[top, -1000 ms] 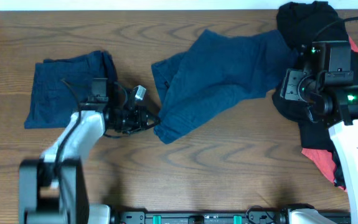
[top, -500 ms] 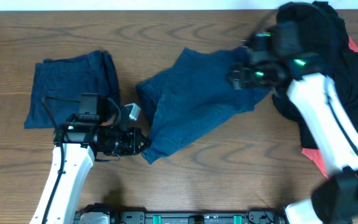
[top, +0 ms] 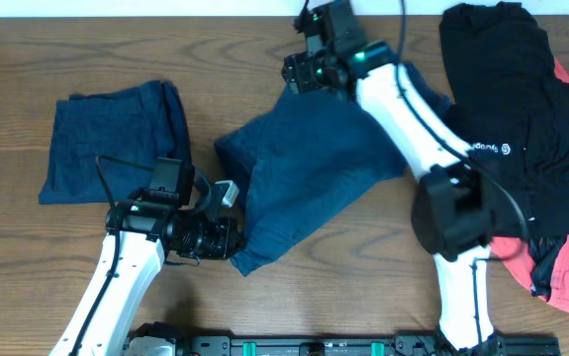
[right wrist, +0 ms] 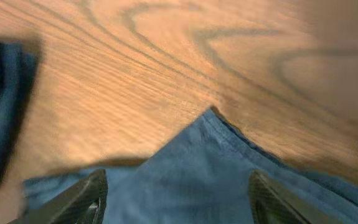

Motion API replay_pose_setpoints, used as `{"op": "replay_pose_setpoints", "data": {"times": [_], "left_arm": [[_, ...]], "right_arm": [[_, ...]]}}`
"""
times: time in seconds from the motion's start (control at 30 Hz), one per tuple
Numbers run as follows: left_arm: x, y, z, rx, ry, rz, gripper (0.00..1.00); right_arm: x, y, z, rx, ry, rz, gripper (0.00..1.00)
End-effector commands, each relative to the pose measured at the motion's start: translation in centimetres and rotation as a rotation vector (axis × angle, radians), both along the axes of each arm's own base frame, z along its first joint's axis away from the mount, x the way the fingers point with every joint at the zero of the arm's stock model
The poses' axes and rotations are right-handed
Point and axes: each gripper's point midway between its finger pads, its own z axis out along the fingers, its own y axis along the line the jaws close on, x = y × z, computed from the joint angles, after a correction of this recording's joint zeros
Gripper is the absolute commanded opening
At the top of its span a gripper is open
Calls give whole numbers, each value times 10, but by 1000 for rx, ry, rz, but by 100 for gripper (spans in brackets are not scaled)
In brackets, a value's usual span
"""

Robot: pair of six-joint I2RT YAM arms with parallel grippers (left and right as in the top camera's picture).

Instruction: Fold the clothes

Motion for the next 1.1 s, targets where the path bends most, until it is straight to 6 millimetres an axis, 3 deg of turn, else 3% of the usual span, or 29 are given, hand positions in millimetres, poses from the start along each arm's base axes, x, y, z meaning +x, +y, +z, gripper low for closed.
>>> {"op": "replay_pose_setpoints", "data": {"times": [0.0, 0.1, 0.27, 0.47, 0.57, 0.7, 0.8, 0.9, 0.97, 1.07], "left_arm": [[1, 3, -3, 27, -10, -9, 6], [1, 3, -3, 27, -14, -10, 6], [2, 3, -3, 26, -15, -9, 6], [2, 3, -3, 26, -15, -9, 6], [2, 3, -3, 26, -15, -9, 6], [2, 3, -3, 26, -15, -9, 6], [2, 3, -3, 26, -15, -9, 6], [2, 3, -3, 26, -15, -9, 6], [2, 3, -3, 26, -15, -9, 6], [2, 3, -3, 26, -15, -9, 6]], "right_arm": [[-6, 15, -50, -28, 80, -22, 69], [-11, 24, -83, -55, 111, -8, 70], [-13, 29, -120, -117, 117, -17, 70], [-10, 28, -136, -176, 89, -41, 68], [-6, 25, -134, -178, 76, -75, 57], [3, 10, -133, -206, 54, -199, 52], [7, 11, -130, -197, 37, -205, 45], [9, 12, -129, -190, 27, -206, 20], [9, 12, -129, -189, 27, -206, 8], [10, 12, -129, -188, 26, -208, 1]]}}
